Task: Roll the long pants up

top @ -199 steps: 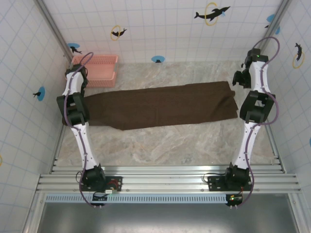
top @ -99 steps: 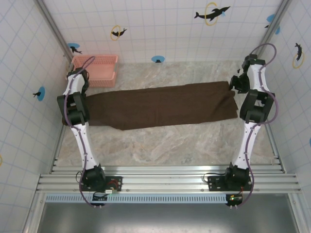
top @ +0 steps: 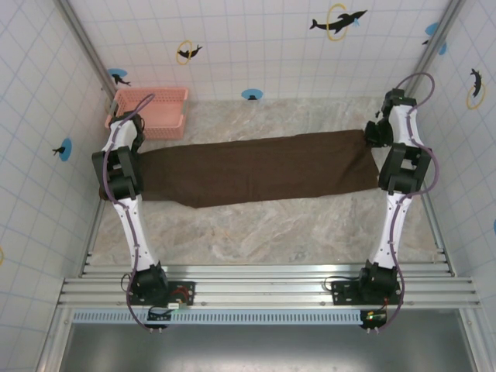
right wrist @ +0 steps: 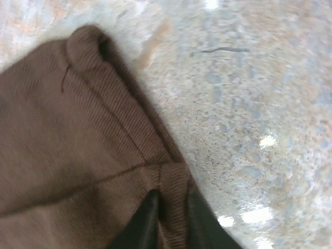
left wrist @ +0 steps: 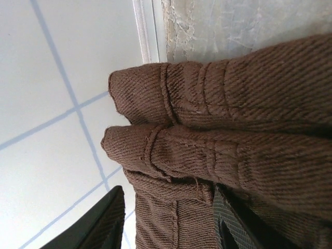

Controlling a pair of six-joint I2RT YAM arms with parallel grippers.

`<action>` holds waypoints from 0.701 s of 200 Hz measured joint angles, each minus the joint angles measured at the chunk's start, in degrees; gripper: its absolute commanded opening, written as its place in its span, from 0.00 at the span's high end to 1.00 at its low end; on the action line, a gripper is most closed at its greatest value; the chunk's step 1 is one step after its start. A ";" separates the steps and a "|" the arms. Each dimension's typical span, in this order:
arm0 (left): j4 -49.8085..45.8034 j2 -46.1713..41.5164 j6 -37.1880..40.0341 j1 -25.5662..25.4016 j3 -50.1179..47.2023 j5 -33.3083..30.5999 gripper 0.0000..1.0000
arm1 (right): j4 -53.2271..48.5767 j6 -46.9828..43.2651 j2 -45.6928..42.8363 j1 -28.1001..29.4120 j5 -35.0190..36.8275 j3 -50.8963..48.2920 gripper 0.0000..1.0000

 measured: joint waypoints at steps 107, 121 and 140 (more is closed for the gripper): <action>-1.95 -0.02 -1.49 0.00 0.00 -0.44 0.68 | 2.32 1.97 -0.55 0.07 1.22 6.47 1.00; -2.49 -0.02 -1.62 0.00 0.00 -0.44 0.81 | 2.84 2.43 -1.01 0.07 1.16 8.39 1.00; -3.13 -0.02 -1.99 -0.20 -0.02 -0.46 1.00 | 4.31 3.43 -1.29 0.22 0.28 10.71 1.00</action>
